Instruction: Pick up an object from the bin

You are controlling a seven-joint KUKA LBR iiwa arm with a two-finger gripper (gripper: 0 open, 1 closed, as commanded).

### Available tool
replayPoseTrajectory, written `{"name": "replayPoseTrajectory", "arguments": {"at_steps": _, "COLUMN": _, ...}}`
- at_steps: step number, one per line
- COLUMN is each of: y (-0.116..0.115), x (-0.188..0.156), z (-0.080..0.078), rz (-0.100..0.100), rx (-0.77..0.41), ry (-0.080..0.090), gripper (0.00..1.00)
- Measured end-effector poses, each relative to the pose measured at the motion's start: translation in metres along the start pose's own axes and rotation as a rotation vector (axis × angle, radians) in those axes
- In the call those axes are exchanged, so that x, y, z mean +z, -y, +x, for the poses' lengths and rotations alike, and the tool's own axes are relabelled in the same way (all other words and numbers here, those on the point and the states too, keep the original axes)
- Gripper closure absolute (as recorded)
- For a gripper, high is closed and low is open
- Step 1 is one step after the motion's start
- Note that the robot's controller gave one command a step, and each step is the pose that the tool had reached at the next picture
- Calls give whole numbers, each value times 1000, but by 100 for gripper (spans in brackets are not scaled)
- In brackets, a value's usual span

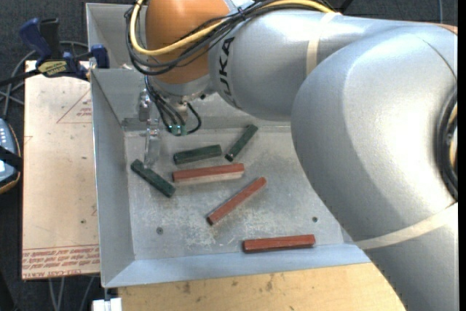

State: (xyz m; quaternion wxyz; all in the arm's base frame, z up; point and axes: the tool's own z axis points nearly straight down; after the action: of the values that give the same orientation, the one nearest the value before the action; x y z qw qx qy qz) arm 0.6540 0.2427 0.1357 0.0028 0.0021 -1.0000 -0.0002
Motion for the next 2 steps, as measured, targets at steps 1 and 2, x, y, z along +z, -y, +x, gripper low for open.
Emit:
{"name": "replayPoseTrajectory", "arguments": {"at_steps": 1, "y": 13, "x": 70, "z": 29, "rz": -1, "rx": 7, "ry": -1, "gripper": 0}}
{"name": "replayPoseTrajectory", "arguments": {"at_steps": 2, "y": 13, "x": 65, "z": 26, "rz": -3, "rx": 8, "ry": 7, "gripper": 100}}
